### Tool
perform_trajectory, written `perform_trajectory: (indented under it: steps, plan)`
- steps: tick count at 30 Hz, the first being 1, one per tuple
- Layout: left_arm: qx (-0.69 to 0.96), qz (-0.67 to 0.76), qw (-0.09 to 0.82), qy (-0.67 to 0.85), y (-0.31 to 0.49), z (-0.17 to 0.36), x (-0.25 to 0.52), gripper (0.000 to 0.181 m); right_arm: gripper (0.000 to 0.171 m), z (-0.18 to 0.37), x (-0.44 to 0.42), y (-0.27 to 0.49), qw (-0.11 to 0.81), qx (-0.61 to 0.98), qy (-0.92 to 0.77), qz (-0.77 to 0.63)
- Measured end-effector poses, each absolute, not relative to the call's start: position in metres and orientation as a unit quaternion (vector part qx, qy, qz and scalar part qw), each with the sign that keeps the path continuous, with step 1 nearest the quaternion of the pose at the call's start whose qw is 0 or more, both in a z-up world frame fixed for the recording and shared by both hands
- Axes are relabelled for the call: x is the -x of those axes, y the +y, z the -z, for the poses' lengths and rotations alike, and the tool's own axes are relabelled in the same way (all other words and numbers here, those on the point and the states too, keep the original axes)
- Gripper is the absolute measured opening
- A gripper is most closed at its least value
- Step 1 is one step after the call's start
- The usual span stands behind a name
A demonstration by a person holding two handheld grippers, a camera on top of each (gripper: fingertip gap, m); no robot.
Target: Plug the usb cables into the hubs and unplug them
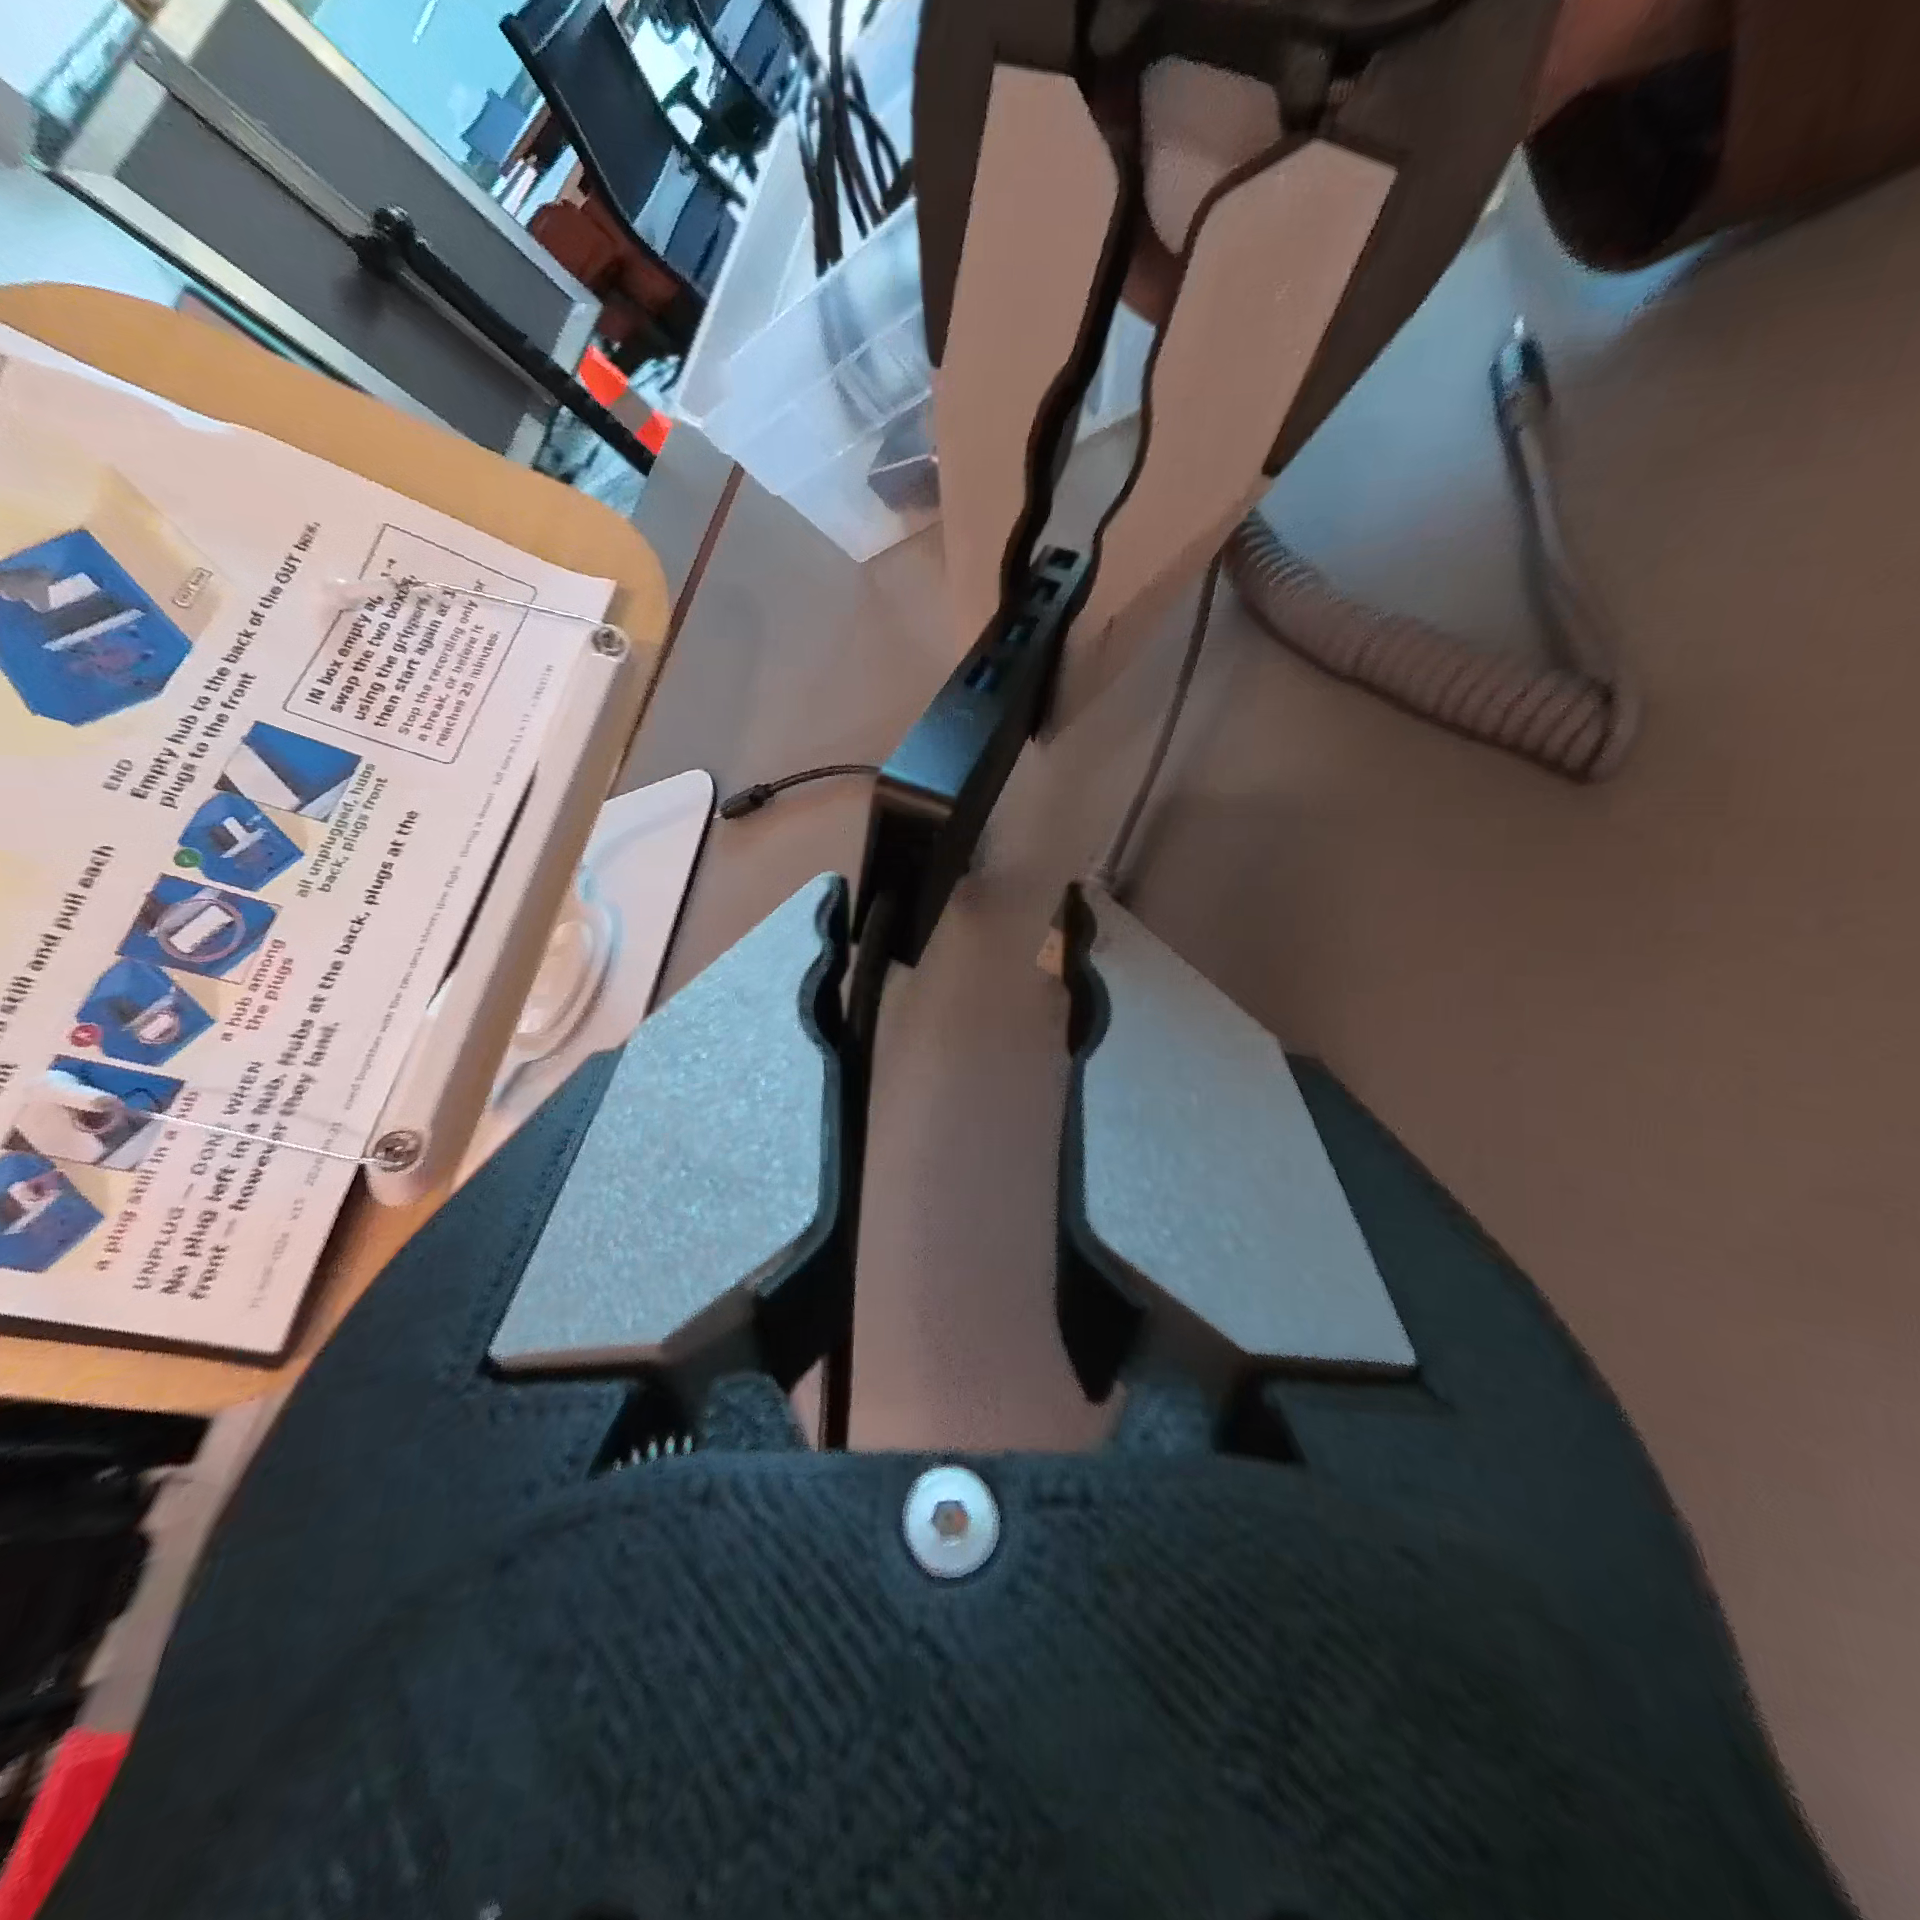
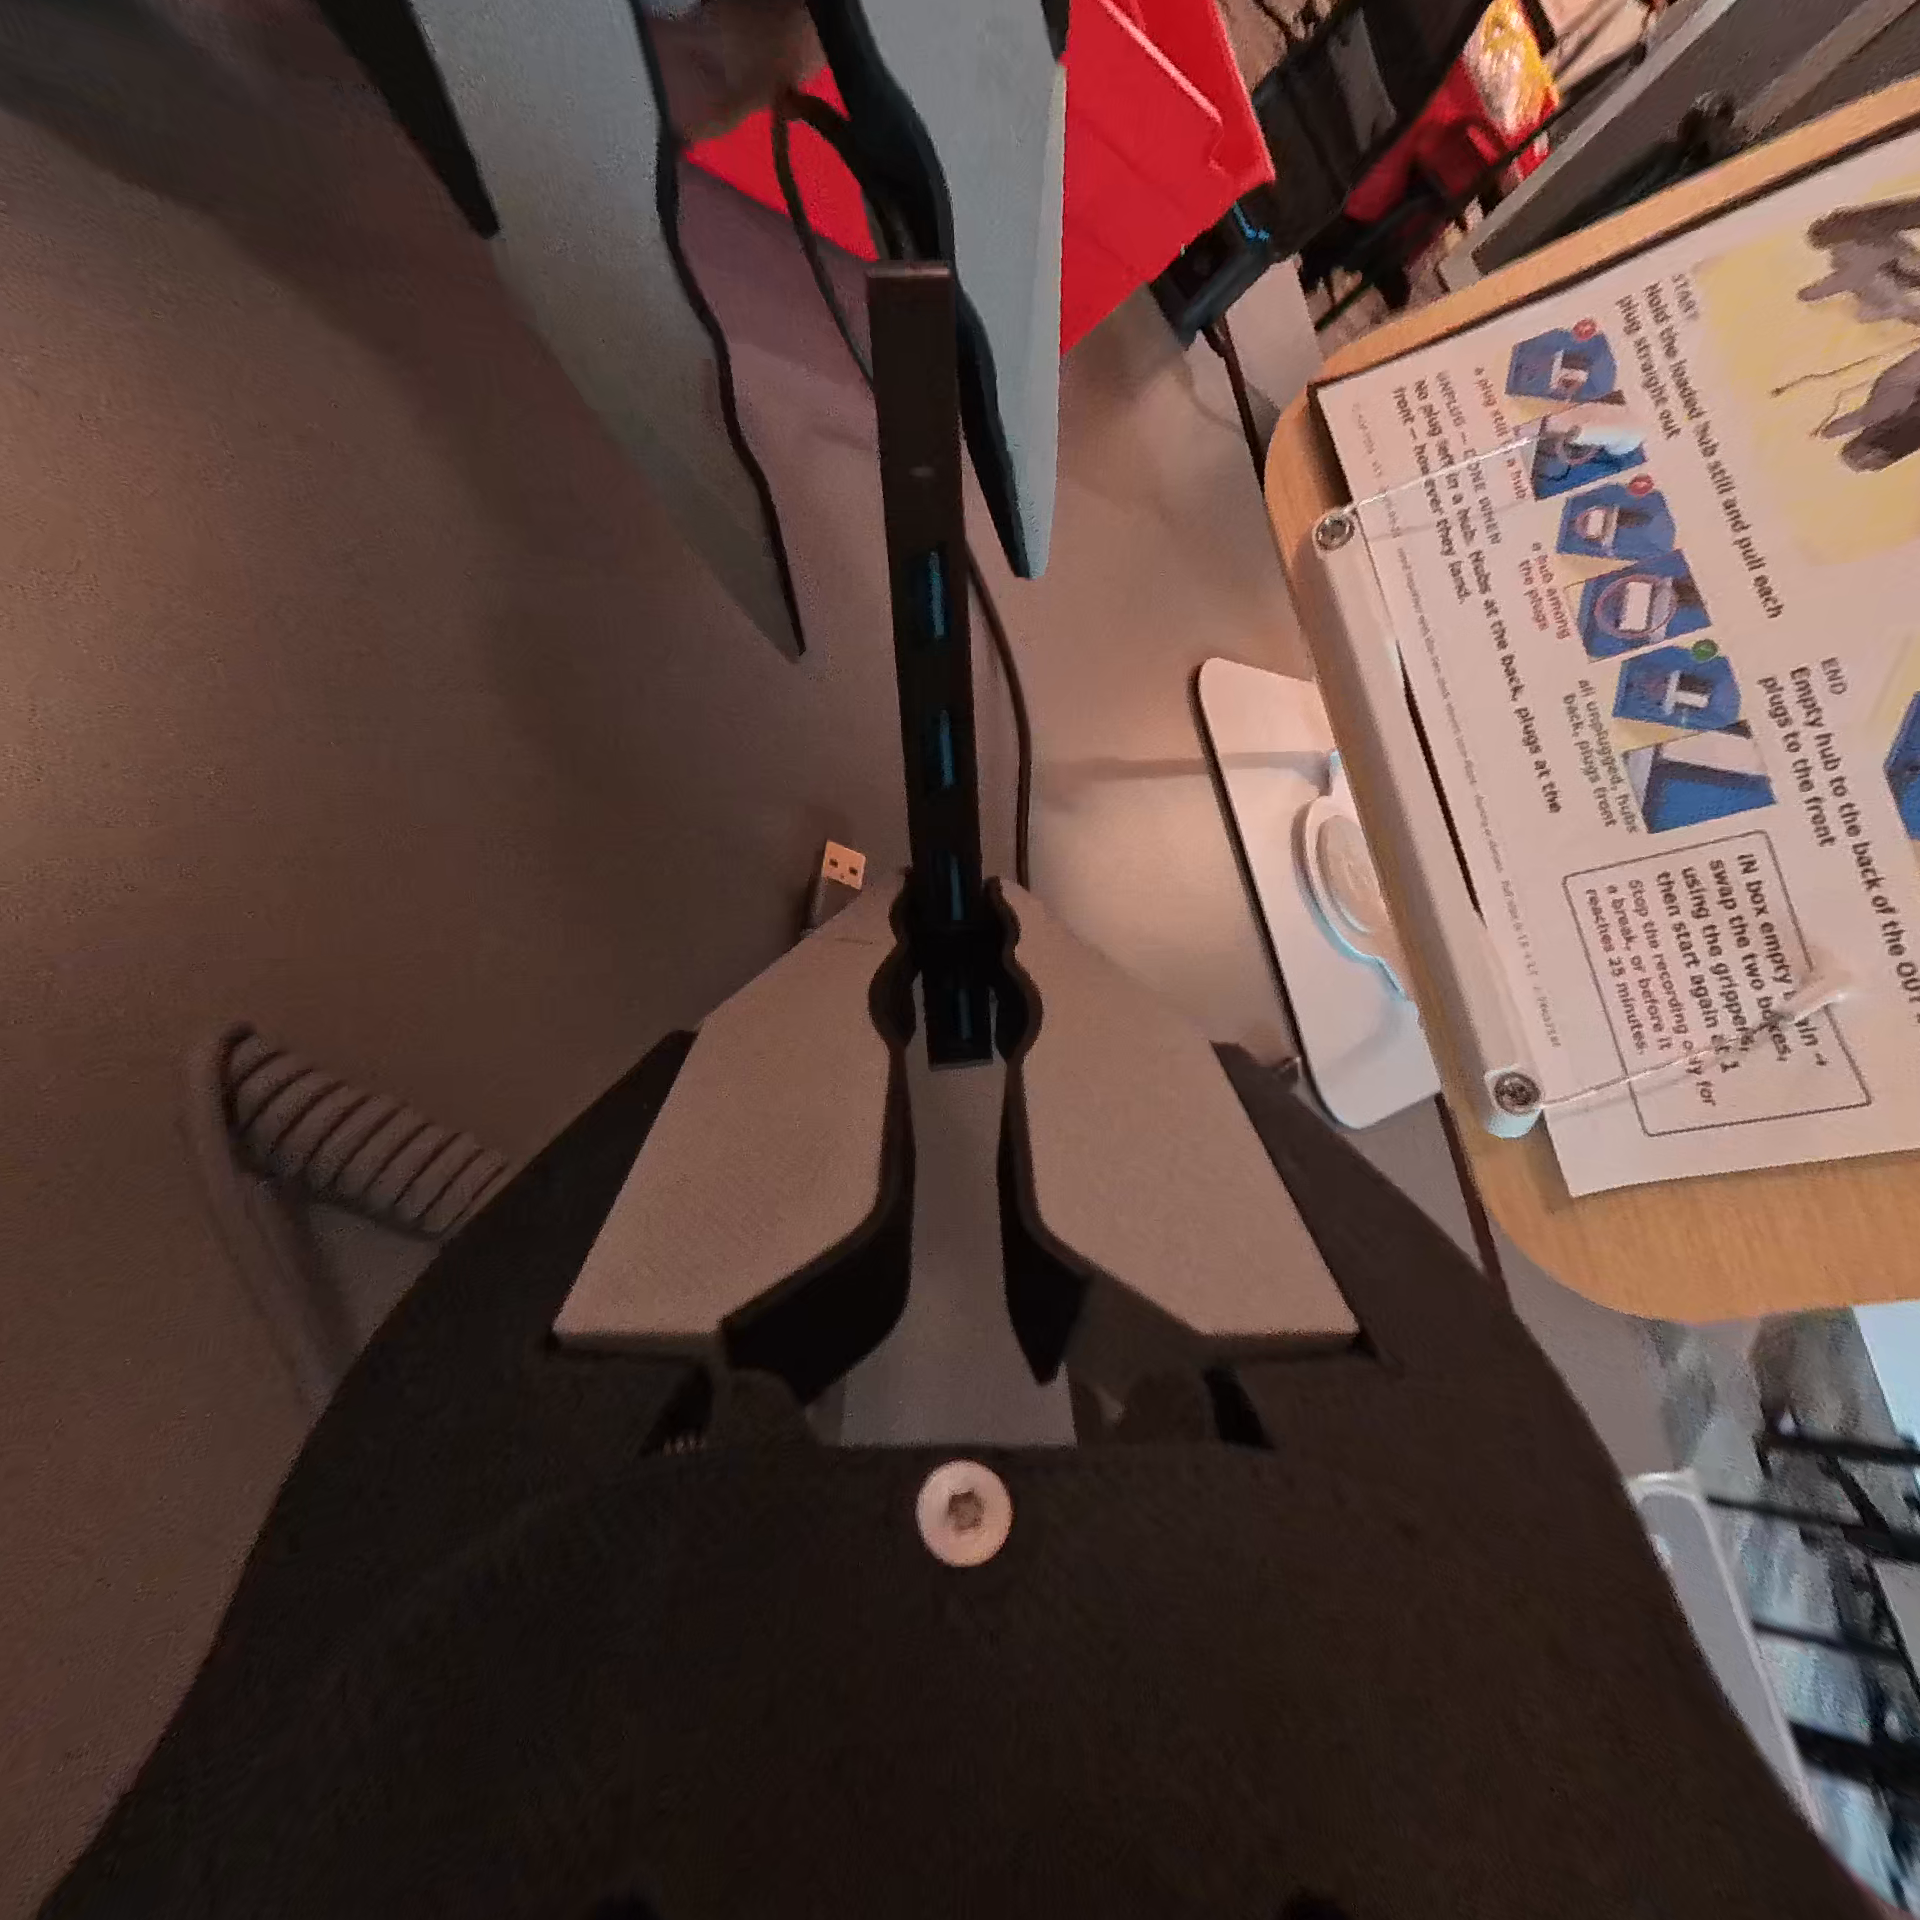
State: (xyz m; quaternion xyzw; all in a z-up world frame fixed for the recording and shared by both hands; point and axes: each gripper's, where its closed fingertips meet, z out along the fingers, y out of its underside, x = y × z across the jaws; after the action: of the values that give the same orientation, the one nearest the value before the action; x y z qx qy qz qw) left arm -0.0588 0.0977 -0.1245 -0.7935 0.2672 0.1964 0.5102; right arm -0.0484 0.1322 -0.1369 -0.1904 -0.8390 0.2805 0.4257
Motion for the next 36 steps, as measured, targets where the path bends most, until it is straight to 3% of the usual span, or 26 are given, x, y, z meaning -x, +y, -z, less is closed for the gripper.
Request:
perform_trajectory:
  steps: [1,4,10,25,28,31,32,34,36]
  plan:
    - [0.793,-0.181,0.518,0.264,0.097,0.123,0.056,0.039,0.007,0.135,0.045,0.130,0.424,0.177,-0.839,-0.293]
    - [0.785,-0.157,0.532,0.277,0.098,0.120,0.045,0.037,0.007,0.130,0.036,0.117,0.418,0.130,-0.838,-0.325]
    - [0.748,-0.179,0.547,0.331,0.103,0.118,0.020,0.014,0.007,0.136,0.032,0.106,0.407,0.097,-0.843,-0.338]
    - [0.740,-0.208,0.533,0.353,0.111,0.126,0.012,0.009,0.010,0.148,0.042,0.105,0.405,0.137,-0.853,-0.299]
    - [0.736,-0.205,0.546,0.344,0.110,0.120,0.013,0.009,0.027,0.145,0.047,0.120,0.394,0.185,-0.844,-0.313]
    - [0.728,-0.203,0.563,0.334,0.109,0.111,0.015,0.009,0.030,0.152,0.049,0.129,0.362,0.227,-0.845,-0.322]
    - [0.726,-0.205,0.568,0.330,0.109,0.108,0.016,0.009,0.026,0.154,0.049,0.129,0.352,0.232,-0.847,-0.324]
    - [0.724,-0.200,0.572,0.330,0.109,0.107,0.015,0.009,0.000,0.152,0.050,0.128,0.361,0.229,-0.846,-0.320]
    - [0.725,-0.199,0.573,0.327,0.110,0.109,0.015,0.009,0.000,0.155,0.051,0.130,0.374,0.222,-0.851,-0.294]
